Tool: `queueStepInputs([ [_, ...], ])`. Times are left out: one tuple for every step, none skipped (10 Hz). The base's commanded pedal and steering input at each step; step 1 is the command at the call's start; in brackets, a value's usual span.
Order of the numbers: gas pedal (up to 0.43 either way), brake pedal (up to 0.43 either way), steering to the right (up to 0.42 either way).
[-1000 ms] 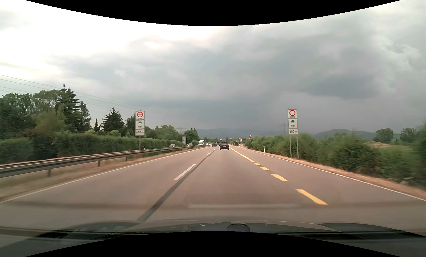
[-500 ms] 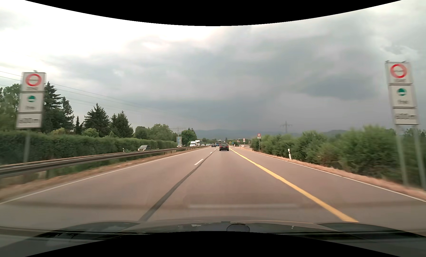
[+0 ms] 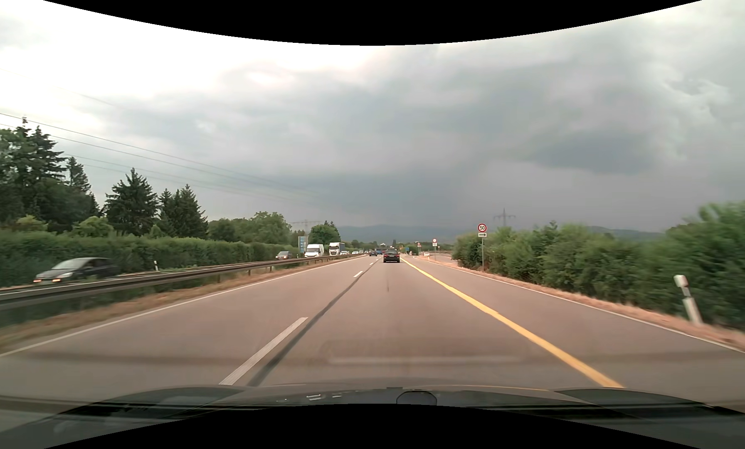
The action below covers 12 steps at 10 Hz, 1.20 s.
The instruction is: Follow the waypoints while adhering to traffic rules and regulations
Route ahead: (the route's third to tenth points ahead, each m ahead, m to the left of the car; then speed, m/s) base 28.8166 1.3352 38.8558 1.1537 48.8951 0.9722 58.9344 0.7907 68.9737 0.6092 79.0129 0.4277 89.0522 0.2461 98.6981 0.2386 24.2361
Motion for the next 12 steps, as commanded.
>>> queueStepInputs([
  [0.130, 0.000, 0.001],
  [0.130, 0.000, 0.001],
  [0.130, 0.000, 0.001],
  [0.130, 0.000, 0.001],
  [0.118, 0.000, 0.001],
  [0.118, 0.000, 0.001],
  [0.118, 0.000, 0.001],
  [0.118, 0.000, 0.001],
  [0.118, 0.000, 0.001],
  [0.118, 0.000, 0.001],
  [0.118, 0.000, 0.001],
  [0.118, 0.000, 0.000],
])
